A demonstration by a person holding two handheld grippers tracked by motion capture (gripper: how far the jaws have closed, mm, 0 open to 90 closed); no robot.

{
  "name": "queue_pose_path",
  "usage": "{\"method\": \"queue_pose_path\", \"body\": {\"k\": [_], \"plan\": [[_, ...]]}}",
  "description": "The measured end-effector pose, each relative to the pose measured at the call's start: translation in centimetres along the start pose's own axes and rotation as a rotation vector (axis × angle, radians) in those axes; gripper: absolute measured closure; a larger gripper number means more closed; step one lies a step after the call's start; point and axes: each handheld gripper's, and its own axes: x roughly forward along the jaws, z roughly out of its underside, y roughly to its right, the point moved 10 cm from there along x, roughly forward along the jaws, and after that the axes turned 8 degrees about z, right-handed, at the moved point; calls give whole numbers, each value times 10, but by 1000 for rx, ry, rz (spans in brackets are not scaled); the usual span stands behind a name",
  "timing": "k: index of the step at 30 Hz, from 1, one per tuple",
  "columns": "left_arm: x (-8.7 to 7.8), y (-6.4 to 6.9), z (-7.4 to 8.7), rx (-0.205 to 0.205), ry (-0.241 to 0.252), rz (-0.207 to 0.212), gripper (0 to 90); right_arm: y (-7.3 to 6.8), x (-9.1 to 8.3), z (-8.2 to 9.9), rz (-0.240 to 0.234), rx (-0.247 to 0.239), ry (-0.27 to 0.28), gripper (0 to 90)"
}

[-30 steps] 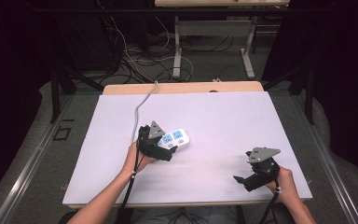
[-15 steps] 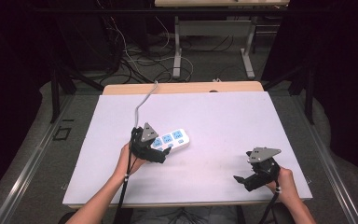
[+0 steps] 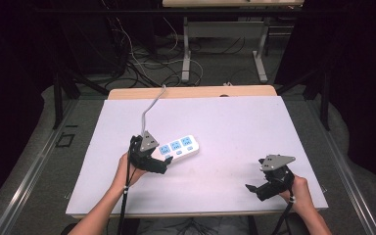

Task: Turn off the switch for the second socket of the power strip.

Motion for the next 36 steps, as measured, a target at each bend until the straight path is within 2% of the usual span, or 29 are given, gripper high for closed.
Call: {"method": "queue_pose_path", "body": {"k": [9,17,36], "plan": [[-14,-4,12,-10,-12,-27,2,0,0,0,-2,-2,2,6],[-24,-3,24,-34,-26,-35,2,-1,0,0,-7,-2,-1,6],[-47,-2,49,-51,-41,-48,2,0,0,-1,-5,-4,3,6]]}}
